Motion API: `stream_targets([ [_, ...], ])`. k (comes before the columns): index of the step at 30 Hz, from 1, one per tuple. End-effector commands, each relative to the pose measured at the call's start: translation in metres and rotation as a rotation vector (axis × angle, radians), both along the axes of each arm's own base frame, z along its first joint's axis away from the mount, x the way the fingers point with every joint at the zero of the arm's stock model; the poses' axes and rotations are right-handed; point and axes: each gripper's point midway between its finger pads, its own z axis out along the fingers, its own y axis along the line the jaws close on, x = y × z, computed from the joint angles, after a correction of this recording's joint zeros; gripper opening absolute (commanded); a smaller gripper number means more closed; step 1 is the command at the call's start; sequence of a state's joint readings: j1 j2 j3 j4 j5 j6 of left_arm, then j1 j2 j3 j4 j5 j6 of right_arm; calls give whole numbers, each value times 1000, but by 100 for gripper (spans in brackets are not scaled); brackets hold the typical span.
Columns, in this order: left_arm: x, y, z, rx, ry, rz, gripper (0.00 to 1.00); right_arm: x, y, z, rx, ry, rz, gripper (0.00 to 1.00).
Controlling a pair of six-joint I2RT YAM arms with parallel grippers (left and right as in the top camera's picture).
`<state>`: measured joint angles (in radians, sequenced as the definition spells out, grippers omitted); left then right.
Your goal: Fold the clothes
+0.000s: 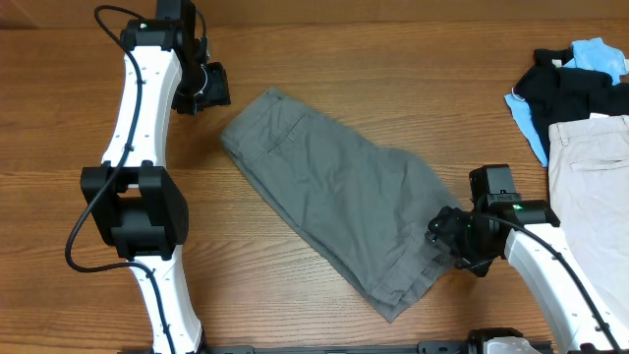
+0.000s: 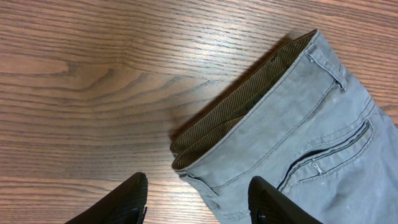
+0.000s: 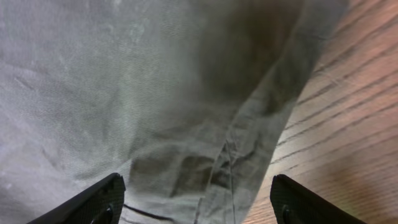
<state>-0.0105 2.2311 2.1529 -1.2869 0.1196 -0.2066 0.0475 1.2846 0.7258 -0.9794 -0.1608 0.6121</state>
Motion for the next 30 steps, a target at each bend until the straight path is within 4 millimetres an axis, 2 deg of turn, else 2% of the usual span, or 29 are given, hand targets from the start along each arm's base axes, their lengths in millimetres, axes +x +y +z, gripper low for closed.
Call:
stream_targets([
  [1,-1,0,12,-11,-22,1,55,-3,3,-5,23,3,17,80],
  [6,-2,0,12,-12,-22,1,55,0,8,-15,52,-26,19,73],
  [15,-2,0,12,-11,-21,1,55,6,8,-23,52,-64,-10,41],
  [19,-2,0,12,-11,-21,1,55,8,7,-23,47,-70,-17,39],
  [20,-2,0,12,-11,-21,1,55,8,7,-23,47,-69,-17,40],
  [22,-2,0,12,-11,-21,1,55,5,7,-25,47,-59,-17,65],
  [23,-2,0,12,-11,-21,1,55,2,6,-26,42,-51,-18,74],
  [25,-2,0,12,-11,-18,1,55,-2,5,-28,40,-34,-35,80],
  [30,-3,0,12,-11,-16,1,55,-4,2,-29,28,-11,-99,83],
])
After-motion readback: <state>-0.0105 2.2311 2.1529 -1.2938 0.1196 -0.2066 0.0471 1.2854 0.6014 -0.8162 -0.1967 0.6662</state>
